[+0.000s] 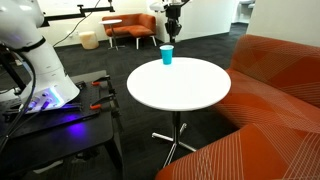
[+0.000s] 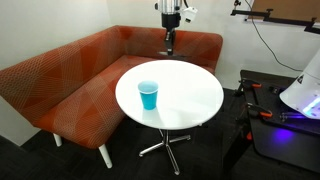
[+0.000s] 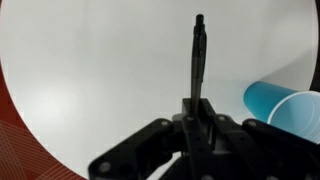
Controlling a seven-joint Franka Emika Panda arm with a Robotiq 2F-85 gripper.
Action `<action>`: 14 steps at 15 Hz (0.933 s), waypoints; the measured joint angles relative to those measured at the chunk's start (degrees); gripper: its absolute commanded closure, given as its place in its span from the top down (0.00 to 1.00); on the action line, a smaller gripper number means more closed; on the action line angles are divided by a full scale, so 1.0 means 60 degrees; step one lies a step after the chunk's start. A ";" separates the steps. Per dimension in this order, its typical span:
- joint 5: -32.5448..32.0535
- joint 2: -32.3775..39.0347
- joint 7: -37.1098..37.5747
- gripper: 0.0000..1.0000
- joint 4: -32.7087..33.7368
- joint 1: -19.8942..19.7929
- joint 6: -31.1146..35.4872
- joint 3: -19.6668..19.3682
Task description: Put the pen in the cup
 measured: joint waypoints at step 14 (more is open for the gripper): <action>0.0256 0.0582 -0.0993 0.03 -0.0588 -0.0014 0.4186 -0.0043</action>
